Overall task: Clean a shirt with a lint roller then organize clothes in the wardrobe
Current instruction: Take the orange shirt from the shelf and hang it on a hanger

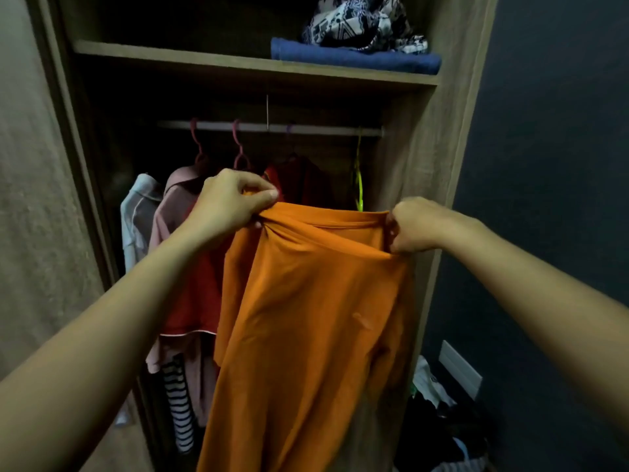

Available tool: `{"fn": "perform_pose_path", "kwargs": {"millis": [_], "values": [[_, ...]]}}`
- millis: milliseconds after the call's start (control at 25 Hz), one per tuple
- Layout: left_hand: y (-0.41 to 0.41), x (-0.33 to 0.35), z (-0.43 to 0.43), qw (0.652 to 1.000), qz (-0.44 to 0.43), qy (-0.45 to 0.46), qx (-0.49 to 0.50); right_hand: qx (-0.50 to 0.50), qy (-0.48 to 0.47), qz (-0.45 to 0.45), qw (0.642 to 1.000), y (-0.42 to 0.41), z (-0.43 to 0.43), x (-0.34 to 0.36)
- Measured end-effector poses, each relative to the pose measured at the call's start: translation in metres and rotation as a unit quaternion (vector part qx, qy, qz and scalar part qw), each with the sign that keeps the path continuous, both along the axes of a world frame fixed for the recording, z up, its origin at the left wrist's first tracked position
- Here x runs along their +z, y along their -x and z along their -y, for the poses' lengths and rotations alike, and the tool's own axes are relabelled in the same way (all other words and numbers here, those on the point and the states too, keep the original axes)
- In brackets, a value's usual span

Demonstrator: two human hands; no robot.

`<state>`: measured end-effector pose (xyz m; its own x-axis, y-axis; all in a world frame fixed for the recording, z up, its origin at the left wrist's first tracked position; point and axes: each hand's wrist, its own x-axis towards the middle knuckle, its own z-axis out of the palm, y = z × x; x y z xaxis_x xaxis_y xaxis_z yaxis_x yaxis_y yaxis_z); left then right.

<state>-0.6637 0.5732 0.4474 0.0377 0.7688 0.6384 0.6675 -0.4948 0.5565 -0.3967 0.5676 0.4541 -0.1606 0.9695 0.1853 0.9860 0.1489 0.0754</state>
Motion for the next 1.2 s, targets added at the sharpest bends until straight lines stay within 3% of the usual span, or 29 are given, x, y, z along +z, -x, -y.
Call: {"fn": "perform_pose_path", "kwargs": {"millis": [120, 240, 360, 480, 640, 800, 1000, 1120, 1200], "values": [[-0.004, -0.004, 0.002, 0.996, -0.083, 0.017, -0.013, -0.046, -0.034, -0.070, 0.996, -0.005, -0.001, -0.005], [-0.008, -0.010, -0.003, 0.978, -0.197, 0.071, -0.010, -0.020, -0.062, -0.127, 0.990, -0.016, -0.009, -0.013], [-0.015, -0.017, -0.023, 0.979, -0.187, 0.062, 0.044, -0.005, -0.080, -0.131, 0.988, -0.025, -0.021, -0.015], [-0.034, -0.033, -0.046, 0.981, -0.155, 0.066, 0.093, 0.002, -0.130, -0.005, 0.991, -0.034, -0.041, -0.006], [-0.078, -0.046, -0.077, 0.993, -0.082, 0.084, 0.013, 0.018, -0.131, 0.178, 0.975, -0.050, -0.075, -0.007], [-0.126, -0.039, -0.118, 0.996, 0.025, 0.086, -0.008, 0.000, -0.096, 0.262, 0.960, -0.077, -0.103, -0.021], [-0.177, -0.021, -0.185, 0.998, 0.004, 0.048, 0.030, 0.011, -0.111, 0.342, 0.933, -0.098, -0.116, -0.036], [-0.201, -0.012, -0.221, 0.995, -0.014, 0.079, 0.051, 0.024, -0.133, 0.343, 0.930, -0.101, -0.122, -0.039], [-0.209, -0.007, -0.238, 0.988, 0.048, 0.142, 0.048, 0.028, -0.141, 0.342, 0.929, -0.101, -0.123, -0.038]]}}
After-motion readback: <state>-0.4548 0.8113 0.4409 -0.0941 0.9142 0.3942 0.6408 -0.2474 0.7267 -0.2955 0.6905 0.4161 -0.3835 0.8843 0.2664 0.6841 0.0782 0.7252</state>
